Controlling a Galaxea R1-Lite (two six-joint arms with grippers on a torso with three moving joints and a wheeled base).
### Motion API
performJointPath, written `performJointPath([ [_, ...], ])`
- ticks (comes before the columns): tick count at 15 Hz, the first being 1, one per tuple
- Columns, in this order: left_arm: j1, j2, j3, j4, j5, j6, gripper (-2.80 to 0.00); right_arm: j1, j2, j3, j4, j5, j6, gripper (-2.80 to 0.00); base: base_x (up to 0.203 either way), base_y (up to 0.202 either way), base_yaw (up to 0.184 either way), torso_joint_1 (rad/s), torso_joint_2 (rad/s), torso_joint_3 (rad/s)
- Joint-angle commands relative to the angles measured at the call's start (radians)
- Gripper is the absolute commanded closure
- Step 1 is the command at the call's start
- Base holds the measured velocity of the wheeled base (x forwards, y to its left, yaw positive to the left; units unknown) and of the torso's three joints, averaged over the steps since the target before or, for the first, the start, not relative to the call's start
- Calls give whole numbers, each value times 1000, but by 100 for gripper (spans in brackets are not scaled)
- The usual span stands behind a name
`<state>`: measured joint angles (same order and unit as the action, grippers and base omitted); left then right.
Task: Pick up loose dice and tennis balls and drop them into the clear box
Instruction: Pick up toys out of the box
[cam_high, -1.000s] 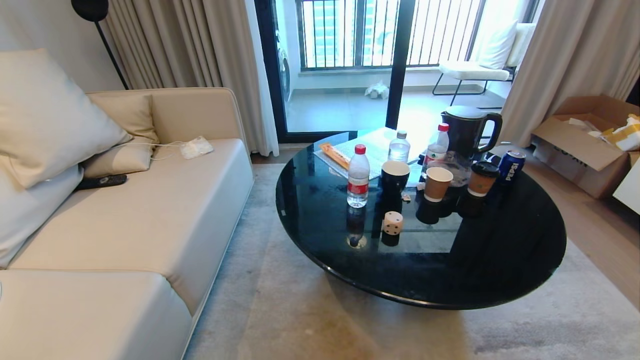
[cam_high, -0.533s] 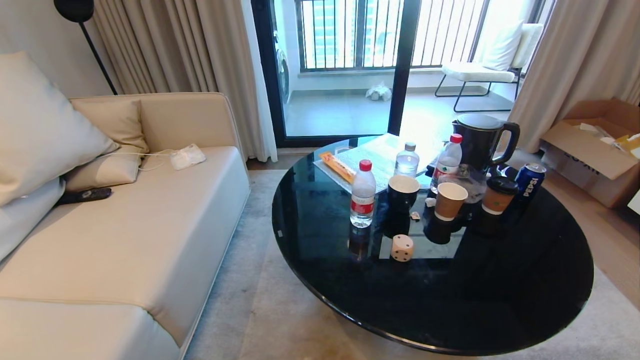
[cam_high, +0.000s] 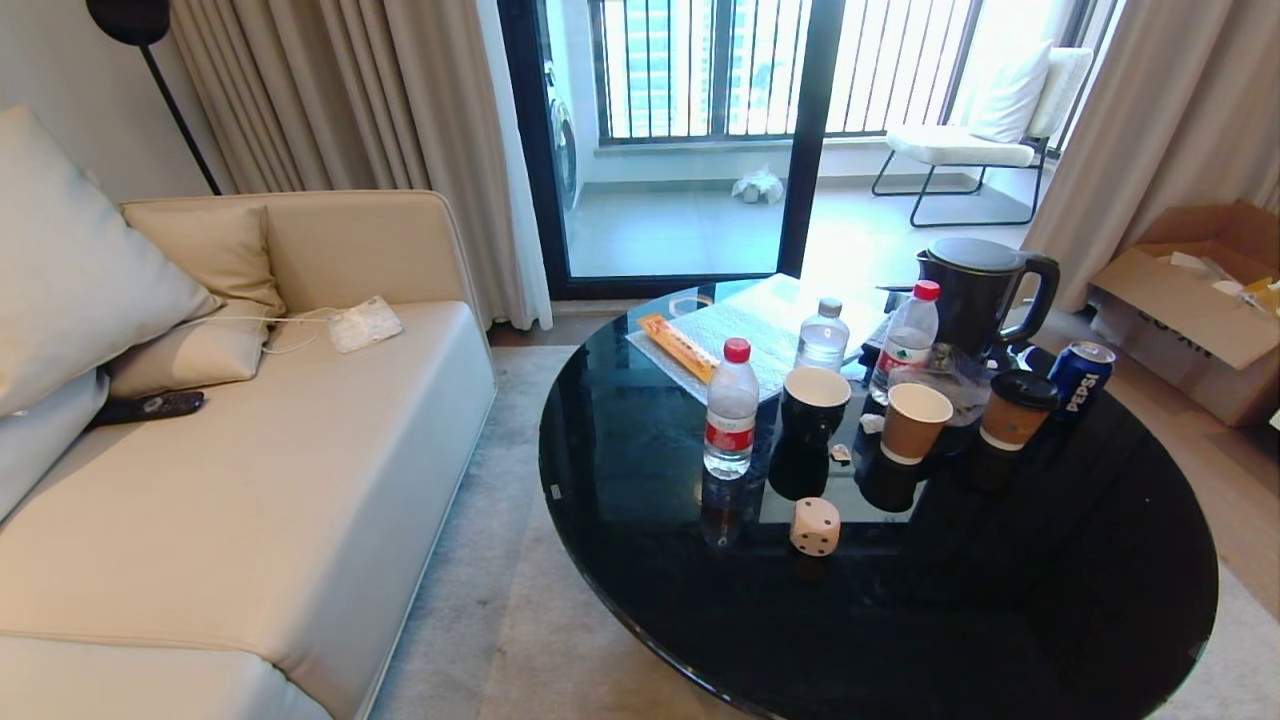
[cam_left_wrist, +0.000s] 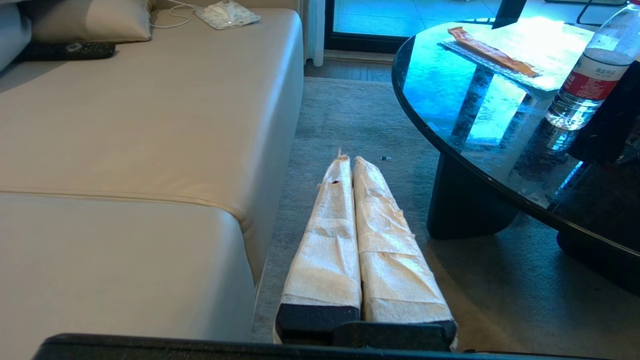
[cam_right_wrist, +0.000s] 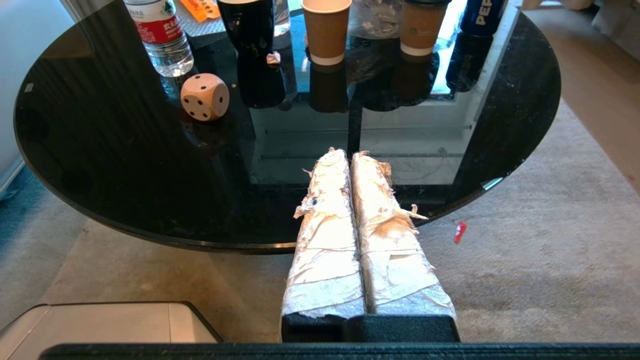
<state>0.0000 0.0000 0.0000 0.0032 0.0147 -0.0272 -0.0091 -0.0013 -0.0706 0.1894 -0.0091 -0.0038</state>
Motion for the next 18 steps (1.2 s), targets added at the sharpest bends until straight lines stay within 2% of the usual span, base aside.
performJointPath([
  [1,0,0,0,-2,-1,0,0,0,1,0,1,0,-1,0,0,0,0,0,0,0],
  [9,0,0,0,-3,2,-7,0,0,1,0,1,0,-8,0,0,0,0,1,1,-16],
  [18,0,0,0,-3,1,-5,0,0,1,0,1,0,-4,0,0,0,0,3,2,-190],
])
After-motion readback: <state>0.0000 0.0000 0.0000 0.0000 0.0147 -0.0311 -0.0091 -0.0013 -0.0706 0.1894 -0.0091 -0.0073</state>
